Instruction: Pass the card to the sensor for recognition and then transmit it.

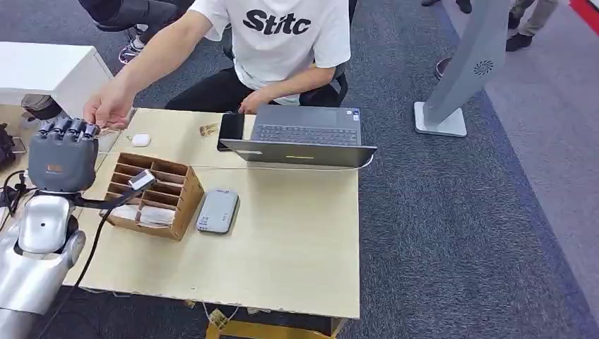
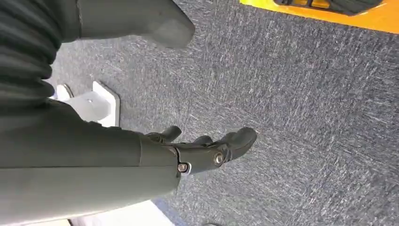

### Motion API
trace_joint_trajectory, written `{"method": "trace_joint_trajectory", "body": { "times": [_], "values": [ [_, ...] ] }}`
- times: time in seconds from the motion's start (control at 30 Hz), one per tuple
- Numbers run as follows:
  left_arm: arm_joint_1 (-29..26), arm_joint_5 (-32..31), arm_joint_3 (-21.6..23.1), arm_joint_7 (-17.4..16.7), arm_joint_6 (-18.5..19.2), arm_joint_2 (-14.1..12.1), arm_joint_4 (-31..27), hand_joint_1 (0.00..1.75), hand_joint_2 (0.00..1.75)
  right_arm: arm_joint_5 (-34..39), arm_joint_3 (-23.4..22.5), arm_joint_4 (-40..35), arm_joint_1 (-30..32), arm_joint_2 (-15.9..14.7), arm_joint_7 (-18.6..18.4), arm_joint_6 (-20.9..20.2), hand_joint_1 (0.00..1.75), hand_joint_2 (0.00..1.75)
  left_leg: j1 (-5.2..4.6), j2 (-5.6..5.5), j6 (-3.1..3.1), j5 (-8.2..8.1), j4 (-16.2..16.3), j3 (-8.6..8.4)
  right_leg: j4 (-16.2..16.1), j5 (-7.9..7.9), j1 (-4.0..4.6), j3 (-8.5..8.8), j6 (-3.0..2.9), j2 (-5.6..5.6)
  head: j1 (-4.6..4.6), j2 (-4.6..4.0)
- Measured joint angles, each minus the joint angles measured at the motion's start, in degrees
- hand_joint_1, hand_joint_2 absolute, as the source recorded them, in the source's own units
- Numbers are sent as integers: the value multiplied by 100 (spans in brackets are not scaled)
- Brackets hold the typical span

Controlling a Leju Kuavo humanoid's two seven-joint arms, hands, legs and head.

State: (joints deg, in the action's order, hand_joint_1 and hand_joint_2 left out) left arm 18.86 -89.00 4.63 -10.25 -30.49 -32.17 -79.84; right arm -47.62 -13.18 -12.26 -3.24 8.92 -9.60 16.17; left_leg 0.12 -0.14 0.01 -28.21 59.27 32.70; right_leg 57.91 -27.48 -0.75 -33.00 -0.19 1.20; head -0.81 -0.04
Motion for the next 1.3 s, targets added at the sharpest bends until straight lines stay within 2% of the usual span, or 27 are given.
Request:
{"method": "trace_joint_trajectory", "body": {
  "times": [0.2, 0.47, 0.77, 0.87, 1.0, 1.3],
  "values": [
    [1, 2, 57, 136, 2, 53, 85, 175, 175, -9, 0, 7, 0, 0, 0, 2, 0, 175, 0, 0, 0, 0, 0, 0, 0, 0, 0, -1, 0, -1, 0, 2],
    [65, 0, 129, 389, 35, 361, 131, 175, 175, -37, 0, 22, -8, 15, 18, 2, 0, 175, -1, -1, 0, 0, 1, -1, -1, 0, 0, -1, 0, -2, 0, 2],
    [359, 0, 736, 607, 194, 966, 267, 175, 175, -50, 0, 22, -41, 57, 17, 0, 0, 175, -2, -4, 1, 1, 4, 0, -1, 4, -1, 0, 1, -3, 2, 2],
    [426, 4, 993, 680, 360, 1132, 321, 175, 175, -48, -4, 22, -50, 61, 26, -9, 0, 175, -2, -3, 1, 1, 4, 0, -1, 4, -1, 0, 1, -2, 2, 2],
    [438, 92, 1324, 712, 662, 1265, 383, 175, 175, -42, -44, 22, -49, 63, 61, -4, 0, 175, -2, -2, 1, 1, 4, 0, -1, 4, -1, -1, 1, -1, 0, 2],
    [468, 241, 1685, 745, 903, 1364, 512, 175, 175, -42, -114, 24, -48, 83, 70, -2, 0, 175, 0, 1, 1, 0, 3, 0, -1, 4, 0, -1, 1, 1, 0, 2]
  ]
}}
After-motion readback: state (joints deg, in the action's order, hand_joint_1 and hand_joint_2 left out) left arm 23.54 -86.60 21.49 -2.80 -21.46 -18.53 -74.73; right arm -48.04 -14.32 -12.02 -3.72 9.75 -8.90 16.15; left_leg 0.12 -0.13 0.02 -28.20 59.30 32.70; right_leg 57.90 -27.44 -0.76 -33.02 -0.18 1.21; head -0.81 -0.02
